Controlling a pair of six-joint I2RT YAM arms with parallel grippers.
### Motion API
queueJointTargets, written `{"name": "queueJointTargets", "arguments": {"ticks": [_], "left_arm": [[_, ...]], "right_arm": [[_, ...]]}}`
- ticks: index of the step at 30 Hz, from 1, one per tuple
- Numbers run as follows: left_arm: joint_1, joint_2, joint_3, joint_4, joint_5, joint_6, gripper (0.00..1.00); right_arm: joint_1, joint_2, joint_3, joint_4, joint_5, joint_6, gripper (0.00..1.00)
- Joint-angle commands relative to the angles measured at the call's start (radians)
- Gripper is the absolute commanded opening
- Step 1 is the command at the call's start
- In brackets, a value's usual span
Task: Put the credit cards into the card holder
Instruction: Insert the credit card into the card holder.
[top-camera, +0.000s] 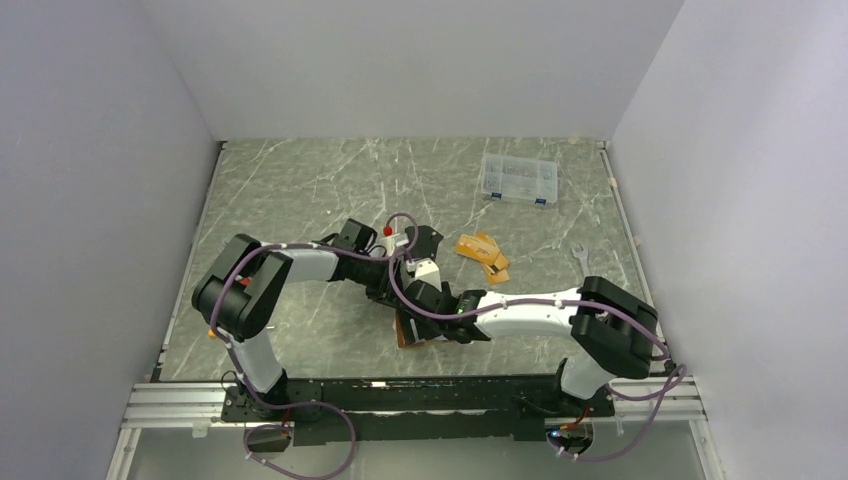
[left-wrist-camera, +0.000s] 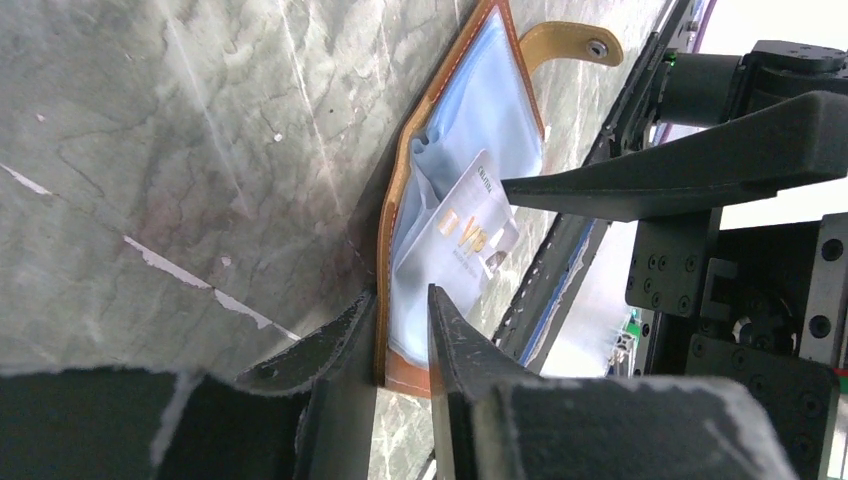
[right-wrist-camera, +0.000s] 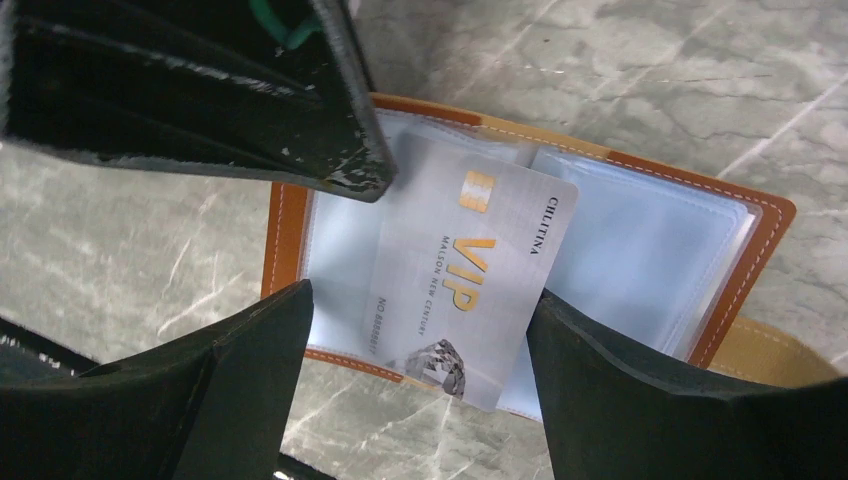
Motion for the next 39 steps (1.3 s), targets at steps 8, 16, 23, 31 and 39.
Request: {"name": "queueJointTargets", "arguments": {"ticks": [8,16,23,31,39], "left_arm": [[-0.003,-0.027,-0.03,0.095,0.073,-0.051,0.33],[-0.005,-0.034,-0.038,0.127,0.095,-0.063,0.33],[-0.003,-0.032,-0.033,0.121,0.088,-0.059,0.28],[-0.001,-0.036,-0.023,0.074,0.059,-0.029,0.24],[-0.002,-0.034,-0.015,0.052,0.037,-0.013,0.24]], "right_arm": [[0.011,-0.004,0.027,0.019,-0.128,-0.082,0.8],[-0.006,0.001,0.015,0.017,-0.119,-0.075,0.8],[-0.099,-0.201,-0.167,0.228,-0.282,-0.054,0.8],[-0.178,-0.255,-0.2,0.242,-0.334,-0.056,0.64],[-0.199,-0.274,-0.281,0.233,-0.307,0.008,0.19]]}}
